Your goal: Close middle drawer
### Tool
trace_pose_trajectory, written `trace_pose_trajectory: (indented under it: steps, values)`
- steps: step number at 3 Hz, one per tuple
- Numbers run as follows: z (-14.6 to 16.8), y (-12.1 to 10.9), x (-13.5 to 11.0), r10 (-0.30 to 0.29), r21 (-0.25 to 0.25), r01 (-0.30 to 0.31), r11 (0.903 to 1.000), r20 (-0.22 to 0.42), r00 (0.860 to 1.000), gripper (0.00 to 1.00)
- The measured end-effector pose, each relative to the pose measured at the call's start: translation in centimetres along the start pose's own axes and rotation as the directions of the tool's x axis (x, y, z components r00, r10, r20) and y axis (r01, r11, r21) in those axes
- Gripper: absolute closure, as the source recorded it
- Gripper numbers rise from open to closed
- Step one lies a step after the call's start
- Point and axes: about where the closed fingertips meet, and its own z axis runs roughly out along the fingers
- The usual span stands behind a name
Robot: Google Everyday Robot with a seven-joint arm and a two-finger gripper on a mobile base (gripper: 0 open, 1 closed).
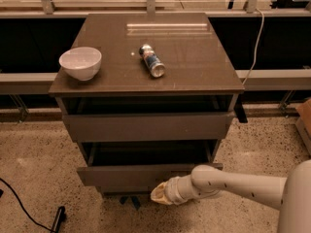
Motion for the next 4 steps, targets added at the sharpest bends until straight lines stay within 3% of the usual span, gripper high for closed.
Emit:
trace_pose_trajectory:
  steps: [1, 3, 4]
  values:
    - [1.0, -0.9, -0.6, -0.054, 0.0, 0.054, 0.9985, 0.016, 0.998, 1.0]
    - [1.9, -6.0, -0.5, -0.144, 0.112, 0.137, 0.9843, 0.06, 0.988, 1.0]
    - [1.9, -5.9, -0.5, -0.144, 0.112, 0.137, 0.9843, 0.06, 0.988, 1.0]
